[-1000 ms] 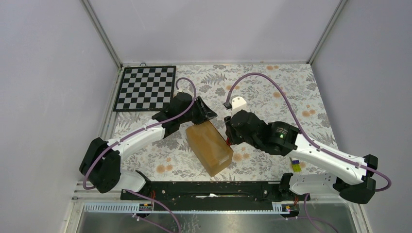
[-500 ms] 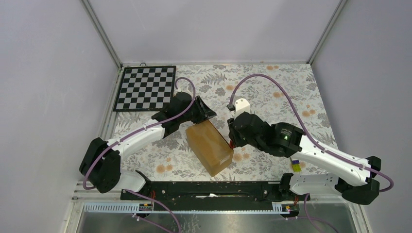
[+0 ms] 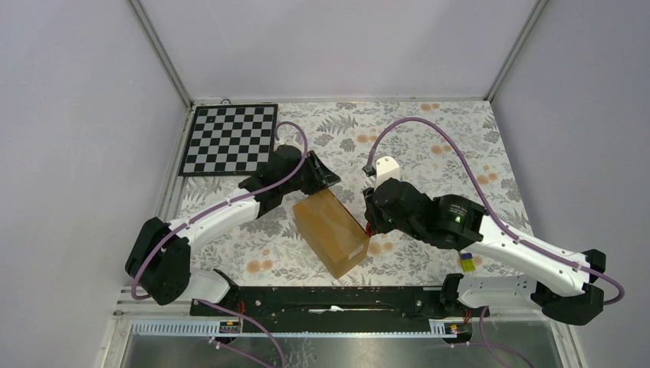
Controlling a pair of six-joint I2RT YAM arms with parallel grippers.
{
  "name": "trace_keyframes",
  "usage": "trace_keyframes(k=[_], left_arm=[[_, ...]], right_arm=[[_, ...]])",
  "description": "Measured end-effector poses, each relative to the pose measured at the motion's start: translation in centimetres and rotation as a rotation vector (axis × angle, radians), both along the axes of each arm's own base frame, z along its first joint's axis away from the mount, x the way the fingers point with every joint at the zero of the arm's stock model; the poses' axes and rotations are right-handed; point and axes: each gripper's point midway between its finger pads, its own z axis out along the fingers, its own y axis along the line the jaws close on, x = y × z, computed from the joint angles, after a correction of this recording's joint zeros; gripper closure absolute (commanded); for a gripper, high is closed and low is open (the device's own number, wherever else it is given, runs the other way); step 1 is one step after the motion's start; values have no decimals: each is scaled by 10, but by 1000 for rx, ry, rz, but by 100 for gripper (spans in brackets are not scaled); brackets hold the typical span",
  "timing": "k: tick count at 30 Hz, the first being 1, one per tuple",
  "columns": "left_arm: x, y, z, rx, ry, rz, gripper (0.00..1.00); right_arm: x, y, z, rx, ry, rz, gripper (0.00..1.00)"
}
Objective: Unpack the express box
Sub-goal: Cut the express box at the center of the board.
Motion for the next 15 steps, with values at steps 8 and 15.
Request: trace_keyframes(k=[8, 15], left_arm=[[1, -3, 6, 14, -24, -29, 46], [12, 3, 21, 123, -53, -70, 34]], right_arm=[[1, -1, 3, 13, -11, -7, 100], [3, -7, 8, 30, -51, -11, 100]])
